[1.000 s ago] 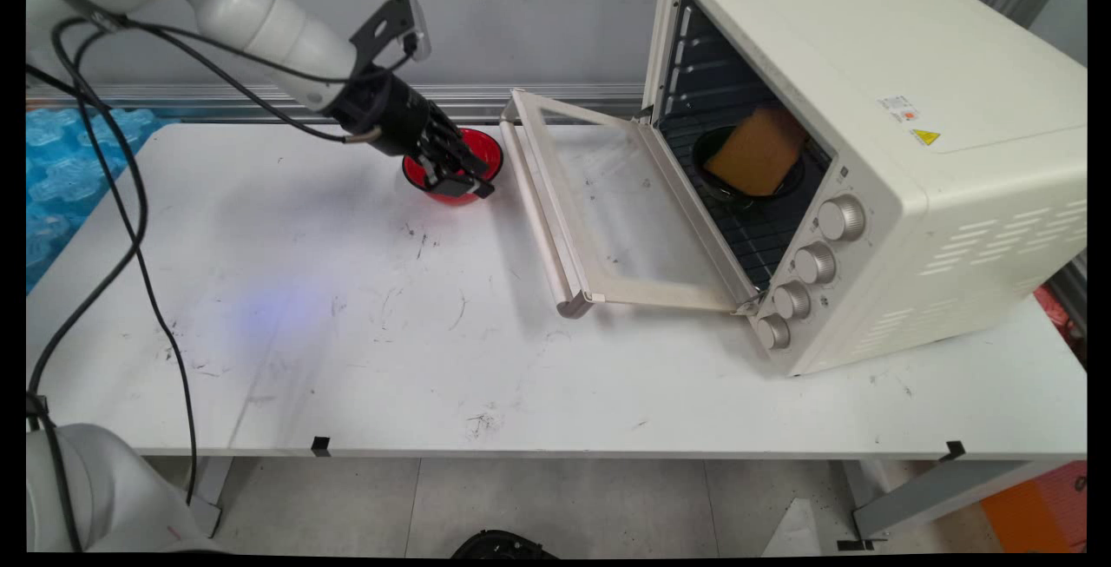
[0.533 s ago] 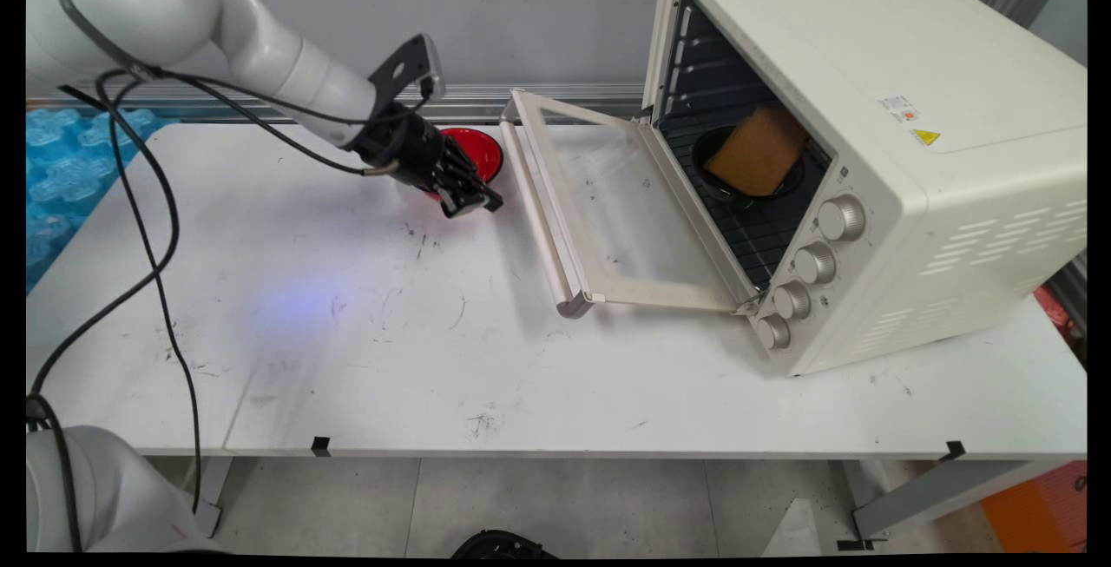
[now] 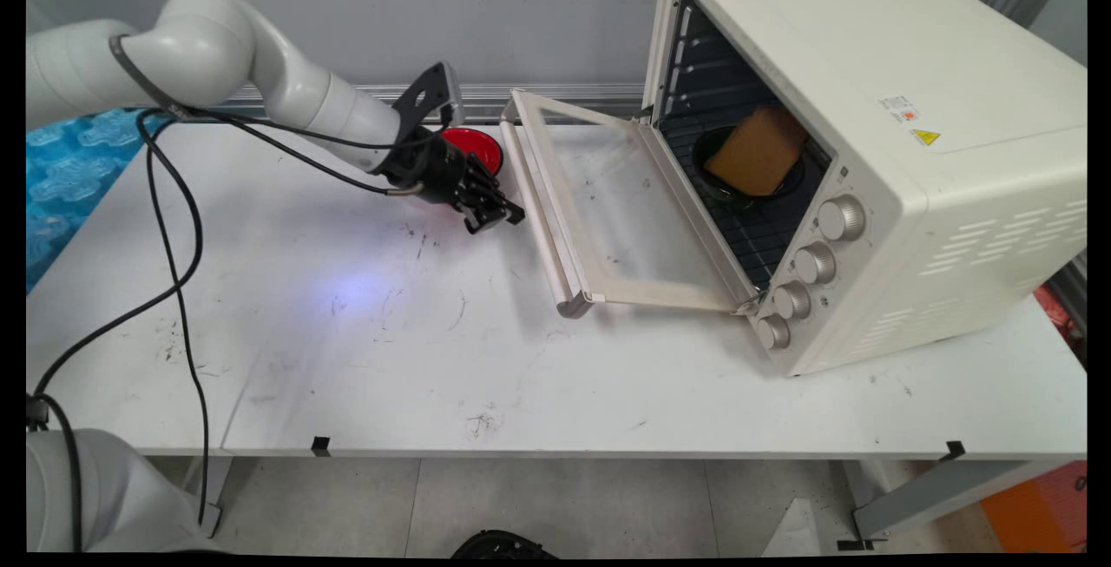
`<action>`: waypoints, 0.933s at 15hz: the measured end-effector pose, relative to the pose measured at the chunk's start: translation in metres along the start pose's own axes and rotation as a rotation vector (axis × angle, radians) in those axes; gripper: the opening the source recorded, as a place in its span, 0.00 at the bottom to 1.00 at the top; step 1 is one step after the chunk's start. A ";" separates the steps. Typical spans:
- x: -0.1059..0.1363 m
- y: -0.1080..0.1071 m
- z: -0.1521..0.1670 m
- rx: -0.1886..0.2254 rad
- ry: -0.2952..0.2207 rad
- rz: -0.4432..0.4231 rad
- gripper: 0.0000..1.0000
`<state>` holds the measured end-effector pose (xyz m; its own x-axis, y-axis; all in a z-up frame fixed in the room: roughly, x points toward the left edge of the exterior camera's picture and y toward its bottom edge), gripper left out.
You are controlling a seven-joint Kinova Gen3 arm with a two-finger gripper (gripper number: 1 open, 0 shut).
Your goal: Close the oven
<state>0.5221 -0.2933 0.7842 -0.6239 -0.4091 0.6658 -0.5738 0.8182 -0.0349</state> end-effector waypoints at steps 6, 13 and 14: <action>-0.005 0.003 0.013 -0.006 0.037 0.007 0.00; -0.005 0.006 0.015 -0.002 0.072 0.010 0.00; -0.005 0.007 0.014 0.000 0.077 0.008 0.00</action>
<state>0.5134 -0.2914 0.7703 -0.5862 -0.3701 0.7207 -0.5688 0.8215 -0.0408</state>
